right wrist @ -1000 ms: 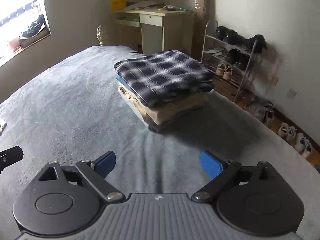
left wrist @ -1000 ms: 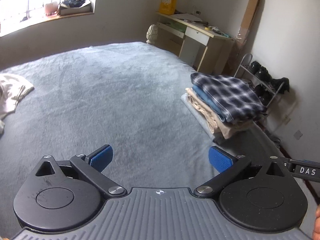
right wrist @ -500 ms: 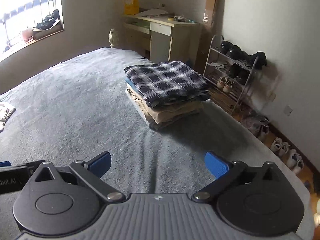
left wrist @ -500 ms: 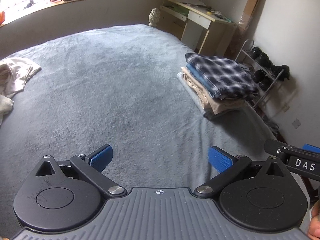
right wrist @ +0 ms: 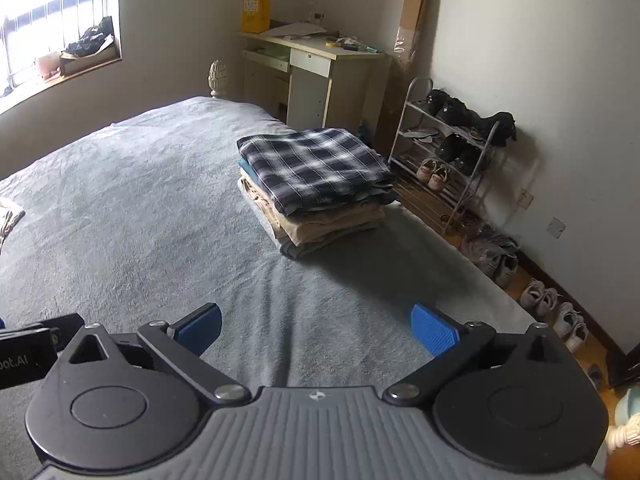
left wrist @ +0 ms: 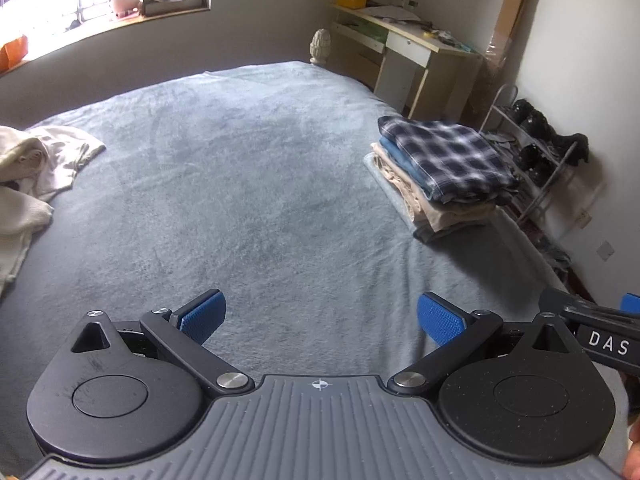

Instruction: Fold clothes

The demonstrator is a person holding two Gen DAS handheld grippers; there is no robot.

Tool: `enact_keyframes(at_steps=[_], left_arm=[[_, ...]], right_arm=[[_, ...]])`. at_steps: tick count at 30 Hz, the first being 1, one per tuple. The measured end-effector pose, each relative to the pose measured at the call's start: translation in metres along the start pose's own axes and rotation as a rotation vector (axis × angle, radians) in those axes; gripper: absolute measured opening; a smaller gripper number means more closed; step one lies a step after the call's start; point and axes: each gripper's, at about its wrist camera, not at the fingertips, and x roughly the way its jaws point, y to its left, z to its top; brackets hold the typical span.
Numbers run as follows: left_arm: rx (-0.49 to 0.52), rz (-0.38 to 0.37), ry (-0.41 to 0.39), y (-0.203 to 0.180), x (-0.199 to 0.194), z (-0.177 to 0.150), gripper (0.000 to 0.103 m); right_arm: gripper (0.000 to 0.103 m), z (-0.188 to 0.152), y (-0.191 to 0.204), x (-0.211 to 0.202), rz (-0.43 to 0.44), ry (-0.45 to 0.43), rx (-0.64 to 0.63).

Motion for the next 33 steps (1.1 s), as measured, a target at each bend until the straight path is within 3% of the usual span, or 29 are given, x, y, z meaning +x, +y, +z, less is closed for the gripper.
enact_keyframes(at_steps=[11,33], left_arm=[[-0.006,0.027,-0.07,-0.009,-0.021,-0.001,0.103],[0.006,0.022,-0.08,-0.033,-0.036,-0.013,0.103]], right_arm=[[0.103,-0.006,-0.009,-0.013,-0.018,-0.029,-0.005],[0.103,-0.02,-0.033,-0.018,0.001,-0.027,0.019]])
